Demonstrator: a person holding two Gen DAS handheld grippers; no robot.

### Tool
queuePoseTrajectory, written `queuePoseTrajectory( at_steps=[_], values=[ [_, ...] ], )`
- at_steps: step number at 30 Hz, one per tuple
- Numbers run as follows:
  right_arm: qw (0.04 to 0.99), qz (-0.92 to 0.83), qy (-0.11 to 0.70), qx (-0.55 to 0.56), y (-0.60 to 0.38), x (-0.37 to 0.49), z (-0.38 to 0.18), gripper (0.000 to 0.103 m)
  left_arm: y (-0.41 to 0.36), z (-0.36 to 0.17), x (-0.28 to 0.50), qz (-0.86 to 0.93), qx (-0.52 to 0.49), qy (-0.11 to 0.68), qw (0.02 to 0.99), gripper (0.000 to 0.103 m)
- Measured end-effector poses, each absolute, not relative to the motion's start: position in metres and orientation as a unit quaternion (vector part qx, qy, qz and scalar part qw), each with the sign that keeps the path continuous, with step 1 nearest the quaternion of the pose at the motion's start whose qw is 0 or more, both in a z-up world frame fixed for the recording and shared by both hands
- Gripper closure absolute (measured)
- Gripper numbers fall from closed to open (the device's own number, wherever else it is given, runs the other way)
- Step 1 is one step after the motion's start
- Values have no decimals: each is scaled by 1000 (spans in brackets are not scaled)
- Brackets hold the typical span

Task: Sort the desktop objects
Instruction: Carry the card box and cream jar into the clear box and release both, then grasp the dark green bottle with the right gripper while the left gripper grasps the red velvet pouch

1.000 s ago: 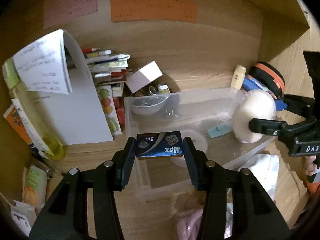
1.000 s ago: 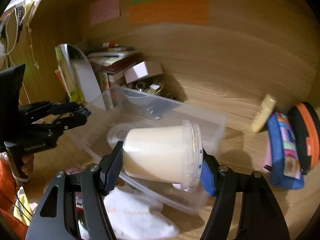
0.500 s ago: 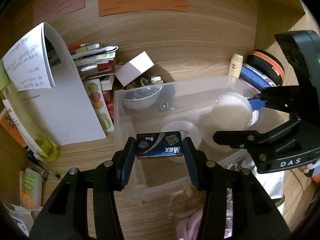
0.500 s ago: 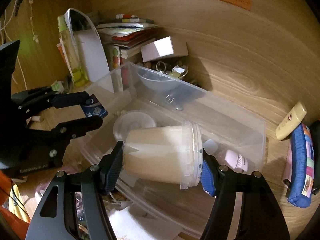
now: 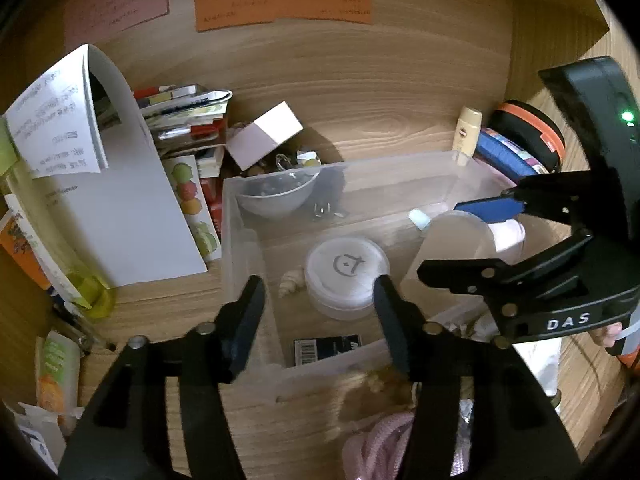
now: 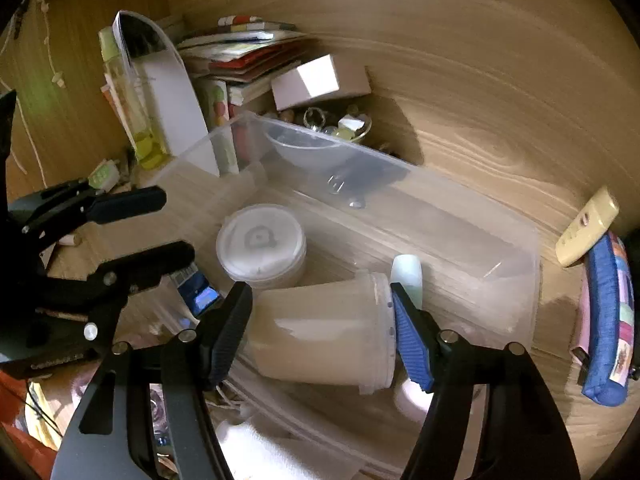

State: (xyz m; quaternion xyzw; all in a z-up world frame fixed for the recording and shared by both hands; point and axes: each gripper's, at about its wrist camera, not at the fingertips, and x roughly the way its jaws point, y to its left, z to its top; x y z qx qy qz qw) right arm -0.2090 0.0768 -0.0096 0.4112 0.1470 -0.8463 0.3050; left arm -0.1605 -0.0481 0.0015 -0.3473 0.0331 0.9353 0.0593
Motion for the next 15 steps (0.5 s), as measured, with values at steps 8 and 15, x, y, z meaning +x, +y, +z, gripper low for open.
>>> queuePoseTrajectory(
  at_steps=[8,15],
  values=[
    [275,-877,191,345,81,-173,15,24,-54,17,-145,941,-332,15,61,35],
    [257,-895,179,317,105,-147,36,18,-66,38,-116,953,-300,14,43,18]
  ],
)
